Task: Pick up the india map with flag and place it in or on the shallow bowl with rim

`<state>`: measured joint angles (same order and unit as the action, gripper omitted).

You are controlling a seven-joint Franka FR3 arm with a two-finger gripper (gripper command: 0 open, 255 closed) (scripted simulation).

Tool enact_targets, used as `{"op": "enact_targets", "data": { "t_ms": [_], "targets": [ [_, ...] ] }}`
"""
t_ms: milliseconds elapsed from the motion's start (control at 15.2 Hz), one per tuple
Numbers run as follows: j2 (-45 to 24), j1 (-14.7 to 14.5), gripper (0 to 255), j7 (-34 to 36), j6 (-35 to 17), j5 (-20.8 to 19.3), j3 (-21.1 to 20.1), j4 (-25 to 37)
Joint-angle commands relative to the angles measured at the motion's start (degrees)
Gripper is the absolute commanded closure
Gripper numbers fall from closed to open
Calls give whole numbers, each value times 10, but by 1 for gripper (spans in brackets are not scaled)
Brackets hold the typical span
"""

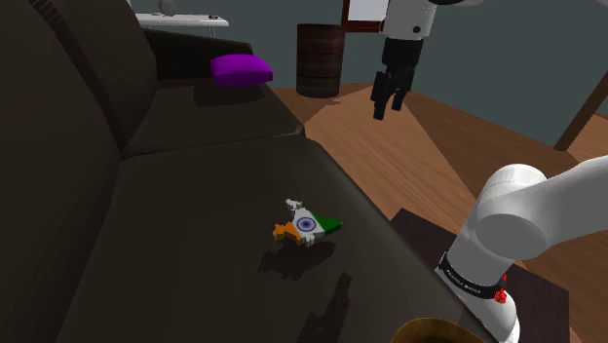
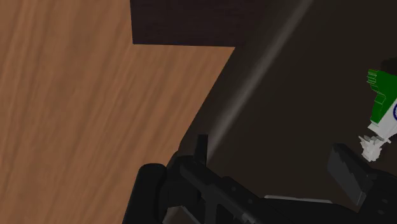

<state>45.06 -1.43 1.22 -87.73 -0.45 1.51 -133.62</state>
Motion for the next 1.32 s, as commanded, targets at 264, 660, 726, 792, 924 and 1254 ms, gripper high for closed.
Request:
{"op": "enact_targets", "data": {
  "t_ms": [264, 660, 726, 792, 924, 1254],
  "targets": [
    [4, -8, 0, 72, -47, 34, -51, -45],
    [-22, -21, 0, 180, -128, 82, -133, -87],
    [-31, -23, 0, 198, -142, 90, -147, -91],
    [-40, -24, 0, 216, -156, 96, -161, -94],
    [-63, -26, 0, 252, -186, 108, -190, -97],
    [-137, -23, 0, 345, -262, 124, -263, -87]
  ]
}}
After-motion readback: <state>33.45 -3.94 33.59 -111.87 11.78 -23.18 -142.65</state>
